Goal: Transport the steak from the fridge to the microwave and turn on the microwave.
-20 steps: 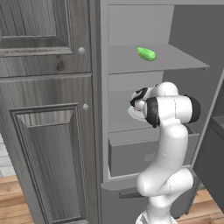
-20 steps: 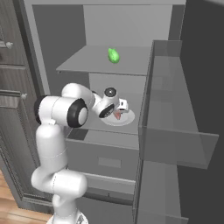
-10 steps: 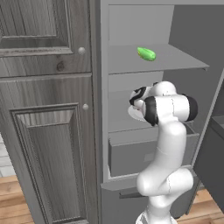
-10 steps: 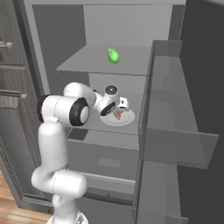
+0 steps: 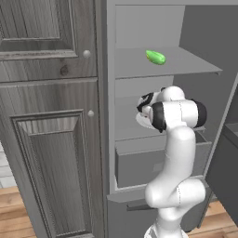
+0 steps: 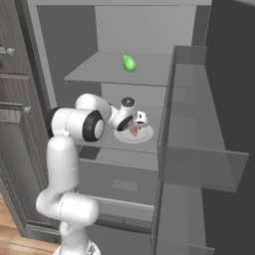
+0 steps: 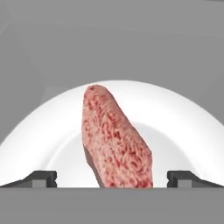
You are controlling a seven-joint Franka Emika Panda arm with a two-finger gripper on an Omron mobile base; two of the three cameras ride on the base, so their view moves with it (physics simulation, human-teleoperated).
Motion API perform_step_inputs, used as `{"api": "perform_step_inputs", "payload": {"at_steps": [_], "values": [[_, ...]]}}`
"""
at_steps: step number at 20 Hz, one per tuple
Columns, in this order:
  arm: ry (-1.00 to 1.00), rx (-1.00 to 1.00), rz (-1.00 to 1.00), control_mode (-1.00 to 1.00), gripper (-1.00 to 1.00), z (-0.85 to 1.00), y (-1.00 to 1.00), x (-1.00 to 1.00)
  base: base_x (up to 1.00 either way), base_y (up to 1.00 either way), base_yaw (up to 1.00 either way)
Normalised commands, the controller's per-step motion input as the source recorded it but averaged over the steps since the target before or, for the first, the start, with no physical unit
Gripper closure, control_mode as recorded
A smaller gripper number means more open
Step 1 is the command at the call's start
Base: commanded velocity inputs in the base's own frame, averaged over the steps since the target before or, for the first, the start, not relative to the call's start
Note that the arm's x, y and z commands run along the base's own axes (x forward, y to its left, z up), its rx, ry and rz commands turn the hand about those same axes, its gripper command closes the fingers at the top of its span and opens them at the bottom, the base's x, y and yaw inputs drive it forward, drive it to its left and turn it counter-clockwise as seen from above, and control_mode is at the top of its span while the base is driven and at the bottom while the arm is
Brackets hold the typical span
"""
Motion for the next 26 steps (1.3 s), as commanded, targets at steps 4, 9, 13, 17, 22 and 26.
{"api": "perform_step_inputs", "payload": {"at_steps": [4,9,13,17,22,26], "values": [[0.04,0.0,0.0,-1.0,-1.0,-0.1,0.0,0.17,0.0,0.0,0.0],[0.05,0.0,0.0,-1.0,-1.0,-0.1,0.0,0.16,0.0,0.0,0.0],[0.06,0.0,0.0,-1.0,-1.0,-0.12,0.0,0.15,0.0,0.0,0.0],[0.06,0.0,0.01,-1.0,-1.0,-0.1,-0.01,0.14,0.0,0.0,0.0],[0.05,0.0,0.01,-1.0,-1.0,-0.12,0.0,0.09,0.0,0.0,0.0],[0.06,0.0,0.01,-1.0,-1.0,-0.21,0.0,0.0,0.0,0.0,0.0]]}}
